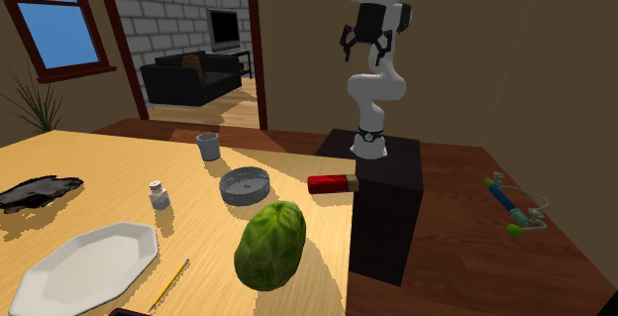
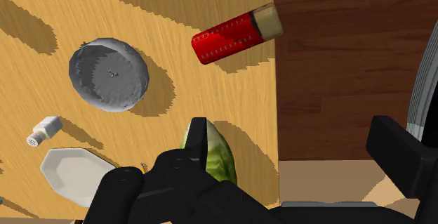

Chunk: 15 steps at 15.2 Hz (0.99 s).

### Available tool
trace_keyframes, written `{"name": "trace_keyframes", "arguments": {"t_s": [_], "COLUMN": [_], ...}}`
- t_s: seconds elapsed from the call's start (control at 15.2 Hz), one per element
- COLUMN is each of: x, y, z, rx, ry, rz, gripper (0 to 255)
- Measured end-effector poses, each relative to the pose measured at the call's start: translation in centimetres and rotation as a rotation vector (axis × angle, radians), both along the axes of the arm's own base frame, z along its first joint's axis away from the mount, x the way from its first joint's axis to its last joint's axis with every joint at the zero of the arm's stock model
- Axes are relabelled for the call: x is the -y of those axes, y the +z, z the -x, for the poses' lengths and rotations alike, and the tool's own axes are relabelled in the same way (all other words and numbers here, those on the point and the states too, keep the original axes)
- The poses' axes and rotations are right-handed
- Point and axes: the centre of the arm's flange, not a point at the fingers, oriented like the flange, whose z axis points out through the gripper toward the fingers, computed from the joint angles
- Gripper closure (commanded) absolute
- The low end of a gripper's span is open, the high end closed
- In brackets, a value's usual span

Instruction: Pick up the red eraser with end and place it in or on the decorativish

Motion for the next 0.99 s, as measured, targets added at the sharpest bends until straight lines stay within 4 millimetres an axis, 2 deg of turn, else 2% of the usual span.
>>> {"name": "trace_keyframes", "arguments": {"t_s": [0.07,0.2,0.99], "x": [0.0,0.3,1.9], "y": [0.0,-1.5,-16.2], "z": [0.0,-0.4,-5.1], "rx": [0.0,-0.003,-0.031], "ry": [0.0,-0.037,-0.404], "rz": [0.0,-0.006,-0.061], "gripper": [0,0,0]}}
